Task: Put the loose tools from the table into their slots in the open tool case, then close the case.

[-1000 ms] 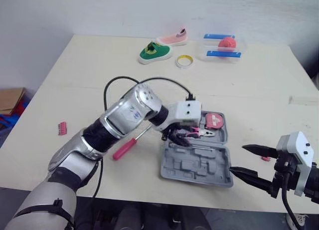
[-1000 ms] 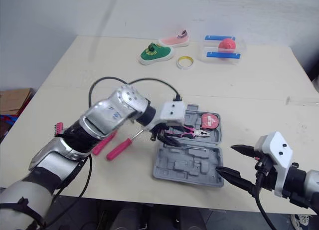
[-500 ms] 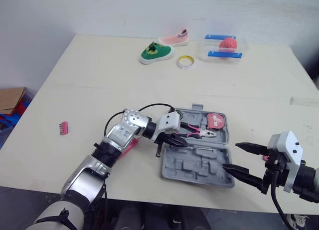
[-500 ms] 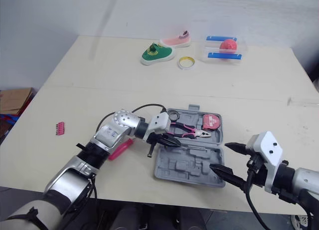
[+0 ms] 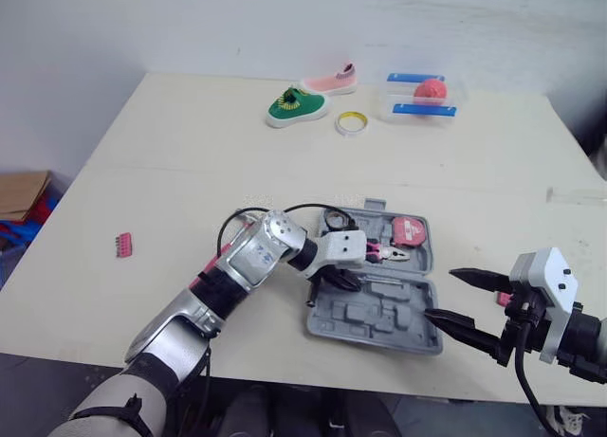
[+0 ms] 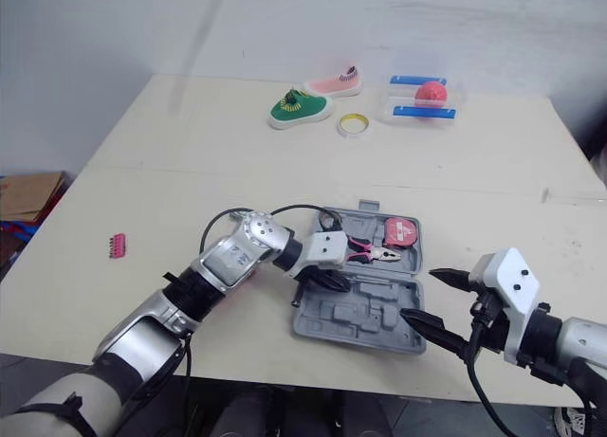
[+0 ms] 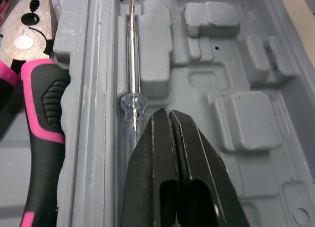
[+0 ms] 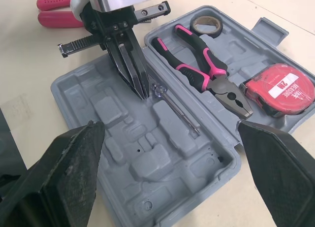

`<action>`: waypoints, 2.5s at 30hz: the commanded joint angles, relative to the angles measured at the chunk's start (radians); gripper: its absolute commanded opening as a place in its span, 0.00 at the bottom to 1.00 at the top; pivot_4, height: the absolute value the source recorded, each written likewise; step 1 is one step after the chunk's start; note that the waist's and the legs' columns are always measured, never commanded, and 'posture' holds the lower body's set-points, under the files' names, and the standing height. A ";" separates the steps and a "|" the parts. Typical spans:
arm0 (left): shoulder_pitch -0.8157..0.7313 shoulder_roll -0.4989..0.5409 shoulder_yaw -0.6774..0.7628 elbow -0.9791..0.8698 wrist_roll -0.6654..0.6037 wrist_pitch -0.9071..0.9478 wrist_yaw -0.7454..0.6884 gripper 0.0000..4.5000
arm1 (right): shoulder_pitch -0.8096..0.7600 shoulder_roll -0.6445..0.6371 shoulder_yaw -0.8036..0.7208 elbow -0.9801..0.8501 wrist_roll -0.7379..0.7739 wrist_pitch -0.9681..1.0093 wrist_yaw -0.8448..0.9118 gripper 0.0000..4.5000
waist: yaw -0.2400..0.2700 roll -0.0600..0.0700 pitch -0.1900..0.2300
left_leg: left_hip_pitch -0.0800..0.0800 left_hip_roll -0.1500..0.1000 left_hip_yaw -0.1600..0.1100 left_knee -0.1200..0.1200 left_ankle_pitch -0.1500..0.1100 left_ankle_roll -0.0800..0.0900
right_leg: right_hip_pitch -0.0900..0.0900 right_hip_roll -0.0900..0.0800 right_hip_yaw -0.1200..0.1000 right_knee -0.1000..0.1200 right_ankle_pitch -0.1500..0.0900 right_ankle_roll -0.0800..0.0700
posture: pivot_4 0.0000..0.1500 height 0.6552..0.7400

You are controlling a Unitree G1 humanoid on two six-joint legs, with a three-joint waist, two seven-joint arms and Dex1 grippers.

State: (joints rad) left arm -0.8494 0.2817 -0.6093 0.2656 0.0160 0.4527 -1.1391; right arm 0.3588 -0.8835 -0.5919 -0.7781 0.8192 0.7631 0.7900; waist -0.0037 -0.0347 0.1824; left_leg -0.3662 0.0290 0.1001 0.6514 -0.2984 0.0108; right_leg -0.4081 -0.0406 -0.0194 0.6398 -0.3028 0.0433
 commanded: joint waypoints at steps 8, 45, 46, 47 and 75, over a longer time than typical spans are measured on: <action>0.065 -0.004 0.170 -0.113 -0.161 0.015 -0.061 0.00 | 0.007 0.012 -0.014 -0.002 -0.007 -0.026 0.002 1.00 | 0.002 -0.001 -0.006 | -0.002 0.000 -0.001 0.001 0.001 -0.001 | -0.007 0.000 -0.001 0.004 0.000 0.000 | 1.00 0.89; 0.086 0.006 -0.063 0.043 0.114 0.044 0.051 0.00 | -0.012 0.019 0.013 0.003 -0.019 -0.024 -0.014 1.00 | 0.002 -0.003 -0.012 | -0.001 0.000 -0.003 -0.003 0.000 -0.001 | 0.000 0.000 -0.003 -0.002 0.000 0.000 | 1.00 0.89; 0.084 0.000 -0.061 0.051 0.119 0.046 0.061 0.00 | -0.012 0.019 0.013 0.003 -0.019 -0.023 -0.014 1.00 | 0.002 -0.003 -0.014 | -0.001 0.000 -0.003 -0.003 0.000 0.000 | 0.000 0.000 -0.003 -0.002 0.000 0.000 | 1.00 0.89; 0.079 -0.009 -0.059 0.065 0.123 0.048 0.071 0.00 | -0.011 0.018 0.011 0.003 -0.020 -0.023 -0.013 1.00 | 0.003 -0.004 -0.015 | -0.001 0.000 -0.003 -0.003 0.000 0.000 | 0.000 -0.001 -0.003 -0.003 0.000 0.000 | 1.00 0.89; 0.932 0.384 1.389 -0.578 -0.554 0.398 0.245 0.98 | 0.223 -0.052 -0.428 0.481 -0.152 -0.099 0.260 1.00 | -0.021 0.002 -0.004 | -0.001 0.001 -0.005 -0.004 -0.005 -0.001 | -0.004 -0.003 -0.006 -0.008 -0.006 -0.001 | 1.00 0.89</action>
State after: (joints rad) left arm 0.0634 0.6464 0.7056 -0.2813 -0.5127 0.8739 -0.9039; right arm 0.5948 -0.9163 -1.0059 -0.3356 0.6894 0.7029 1.0247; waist -0.0242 -0.0323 0.1780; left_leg -0.3680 0.0302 0.0945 0.6470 -0.3029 0.0105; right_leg -0.4122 -0.0438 -0.0250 0.6299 -0.3086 0.0411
